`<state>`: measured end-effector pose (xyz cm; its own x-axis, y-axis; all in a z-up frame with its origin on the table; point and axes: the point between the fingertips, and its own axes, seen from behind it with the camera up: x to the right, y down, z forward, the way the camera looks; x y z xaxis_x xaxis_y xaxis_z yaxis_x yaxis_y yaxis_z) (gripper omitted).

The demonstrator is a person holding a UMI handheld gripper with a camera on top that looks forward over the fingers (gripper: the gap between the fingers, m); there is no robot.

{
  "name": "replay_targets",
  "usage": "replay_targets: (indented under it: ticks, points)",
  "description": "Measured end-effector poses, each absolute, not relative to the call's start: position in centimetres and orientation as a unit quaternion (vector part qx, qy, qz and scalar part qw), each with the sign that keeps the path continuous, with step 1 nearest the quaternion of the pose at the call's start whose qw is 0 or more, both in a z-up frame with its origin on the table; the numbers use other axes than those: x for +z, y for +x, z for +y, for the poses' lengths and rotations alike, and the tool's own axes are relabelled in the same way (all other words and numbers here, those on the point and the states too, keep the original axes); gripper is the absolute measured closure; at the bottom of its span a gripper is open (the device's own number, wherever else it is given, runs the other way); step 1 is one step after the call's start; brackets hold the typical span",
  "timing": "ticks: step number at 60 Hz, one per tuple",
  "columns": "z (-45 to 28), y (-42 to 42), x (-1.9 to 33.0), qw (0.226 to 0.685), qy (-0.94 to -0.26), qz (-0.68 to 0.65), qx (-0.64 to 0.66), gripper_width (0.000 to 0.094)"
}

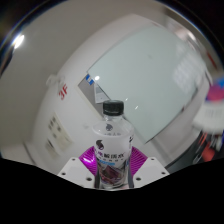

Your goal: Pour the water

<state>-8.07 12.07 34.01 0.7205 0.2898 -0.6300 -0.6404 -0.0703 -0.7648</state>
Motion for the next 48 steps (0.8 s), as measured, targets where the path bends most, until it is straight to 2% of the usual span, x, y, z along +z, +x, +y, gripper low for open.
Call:
replay_targets:
  ticks: [4, 9, 16, 17, 26, 36, 37, 38, 42, 48]
  points:
    - [12.6, -4.5, 33.2, 0.701, -0.671, 0.079, 0.231, 0.0572]
    - [12.8, -0.7, 30.3, 0.706, -0.699, 0.028, 0.113, 0.0572]
    - [13.5, 3.4, 23.0, 0.672, -0.740, -0.013, 0.024, 0.0573]
    - [13.7, 4.3, 21.1, 0.667, -0.745, -0.017, 0.017, 0.0572]
    - [13.4, 6.0, 12.5, 0.613, -0.790, -0.028, -0.015, 0.0572]
    - [12.4, 7.1, 6.1, 0.575, -0.818, -0.009, -0.008, 0.0567]
    - [12.6, 7.1, 6.7, 0.591, -0.807, -0.011, -0.008, 0.0564]
    - [12.6, 7.2, 6.6, 0.593, -0.805, -0.011, -0.012, 0.0544]
    - [12.6, 7.4, 6.5, 0.592, -0.805, -0.010, -0.016, 0.0557]
    - [12.6, 7.3, 6.6, 0.595, -0.804, -0.012, -0.017, 0.0451]
